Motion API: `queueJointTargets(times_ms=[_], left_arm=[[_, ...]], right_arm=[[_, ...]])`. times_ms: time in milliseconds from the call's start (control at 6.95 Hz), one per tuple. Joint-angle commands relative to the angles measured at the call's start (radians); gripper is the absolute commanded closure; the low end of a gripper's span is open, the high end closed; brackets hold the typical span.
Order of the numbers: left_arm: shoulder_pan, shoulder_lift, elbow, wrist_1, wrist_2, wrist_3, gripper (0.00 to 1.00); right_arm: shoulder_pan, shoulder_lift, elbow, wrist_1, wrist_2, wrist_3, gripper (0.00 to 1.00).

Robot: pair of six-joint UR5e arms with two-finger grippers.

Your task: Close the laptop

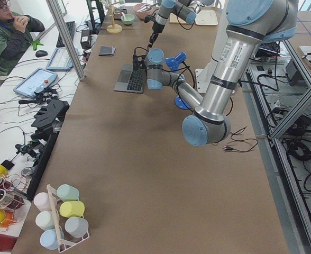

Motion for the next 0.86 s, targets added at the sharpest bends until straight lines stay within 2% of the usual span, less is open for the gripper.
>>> queueJointTargets(times_ms=[0,288,432,719], left_arm=[[-0.015,-0.016,0.015,0.032,0.0,0.023,1.0],[-0.013,-0.065,0.011,0.133,0.001,0.025,1.0],[-0.013,-0.065,0.011,0.135,0.003,0.031,1.0],[-0.012,-0.079,-0.011,0.239,0.003,0.08,1.0]], right_arm=[[0.0,0.002,-0.017,0.0,0.0,0.0,1.0],[0.0,0.002,-0.04,0.0,0.0,-0.002,1.0],[0.0,0.002,-0.04,0.0,0.002,-0.002,1.0],[-0.001,0.004,-0.04,-0.003,0.005,-0.002,1.0]])
